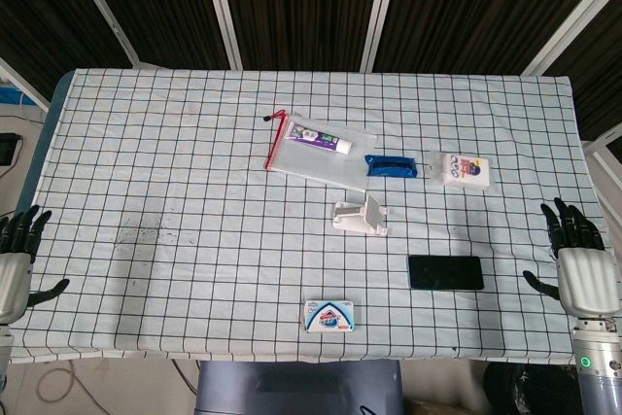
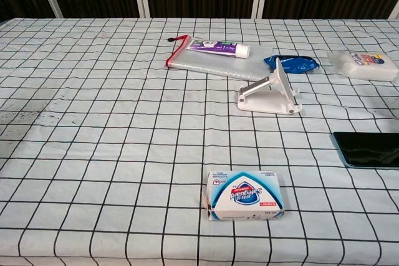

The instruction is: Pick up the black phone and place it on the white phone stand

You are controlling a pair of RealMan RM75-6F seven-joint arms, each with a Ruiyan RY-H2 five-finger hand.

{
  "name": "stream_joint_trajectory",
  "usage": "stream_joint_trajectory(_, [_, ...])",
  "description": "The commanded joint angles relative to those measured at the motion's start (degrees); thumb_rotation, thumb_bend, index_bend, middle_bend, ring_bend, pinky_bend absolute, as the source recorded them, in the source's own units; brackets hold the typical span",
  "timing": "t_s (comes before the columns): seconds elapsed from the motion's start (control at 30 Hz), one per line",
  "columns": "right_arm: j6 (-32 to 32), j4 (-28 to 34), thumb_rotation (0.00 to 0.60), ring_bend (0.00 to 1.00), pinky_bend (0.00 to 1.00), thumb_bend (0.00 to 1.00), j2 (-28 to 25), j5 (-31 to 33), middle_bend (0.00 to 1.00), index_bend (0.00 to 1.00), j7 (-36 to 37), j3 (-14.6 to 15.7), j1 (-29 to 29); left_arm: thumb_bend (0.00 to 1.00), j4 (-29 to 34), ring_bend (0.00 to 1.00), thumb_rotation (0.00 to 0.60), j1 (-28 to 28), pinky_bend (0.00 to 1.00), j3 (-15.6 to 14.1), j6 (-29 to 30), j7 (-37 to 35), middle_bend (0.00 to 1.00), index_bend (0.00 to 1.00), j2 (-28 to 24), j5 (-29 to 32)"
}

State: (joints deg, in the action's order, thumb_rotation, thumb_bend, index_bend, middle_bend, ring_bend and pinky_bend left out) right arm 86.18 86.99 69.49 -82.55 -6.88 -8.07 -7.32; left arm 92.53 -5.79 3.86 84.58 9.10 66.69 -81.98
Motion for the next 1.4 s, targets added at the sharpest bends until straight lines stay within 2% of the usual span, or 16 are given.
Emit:
stream_joint_trajectory(0.03, [0.0, 0.1, 0.600, 0.00, 0.16, 0.00, 0.0, -0.1, 0.00, 0.00, -0.1, 0.1, 0.0, 0.00, 0.0, 0.00, 0.600, 0.0, 0.00, 0.1, 0.0, -0.1, 0.00, 0.00, 0.0, 0.1])
stream_joint_trajectory(0.37, [-1.3, 3.0, 0.600, 0.00, 0.16, 0.00, -1.0, -1.7, 0.00, 0.00, -1.1, 1.6, -0.3, 0.00, -0.1, 0.00, 0.600, 0.1, 0.00, 0.1, 0.2, -1.0, 0.00, 0.00, -0.2, -0.1])
stream_joint_trajectory(0.5, [-4.3, 6.9, 0.600, 0.00, 0.16, 0.00, -2.6, -1.9, 0.01, 0.00, -3.1, 3.0, -1.0, 0.00, -0.3, 0.00, 0.600, 0.1, 0.00, 0.2, 0.2, -1.5, 0.00, 0.00, -0.2, 0.1])
stream_joint_trajectory(0.6, [-7.7, 9.5, 0.600, 0.04, 0.16, 0.00, -3.4, -0.7, 0.07, 0.00, -5.7, 3.7, -2.0, 0.00, -0.4, 0.00, 0.600, 0.0, 0.00, 0.4, 0.0, -2.0, 0.00, 0.00, -0.2, 0.3])
stream_joint_trajectory(0.83, [-15.3, 12.7, 0.600, 0.12, 0.18, 0.03, -2.2, 3.4, 0.14, 0.07, -13.6, 4.7, -5.2, 0.00, -0.8, 0.00, 0.600, -0.4, 0.00, 0.5, -0.6, -3.1, 0.00, 0.00, -0.3, 0.4])
stream_joint_trajectory(0.97, [-17.8, 12.5, 0.600, 0.21, 0.21, 0.04, 0.5, 5.1, 0.21, 0.10, -17.0, 4.7, -6.9, 0.00, -0.8, 0.00, 0.600, -0.3, 0.00, 0.5, -0.5, -3.8, 0.00, 0.00, -0.5, 0.2])
stream_joint_trajectory(1.4, [-22.8, 8.2, 0.600, 0.22, 0.21, 0.08, 6.5, 12.9, 0.24, 0.16, -20.5, 2.8, -10.9, 0.00, -0.4, 0.00, 0.600, -0.4, 0.00, 0.5, -1.0, -4.8, 0.00, 0.00, -0.7, 0.4])
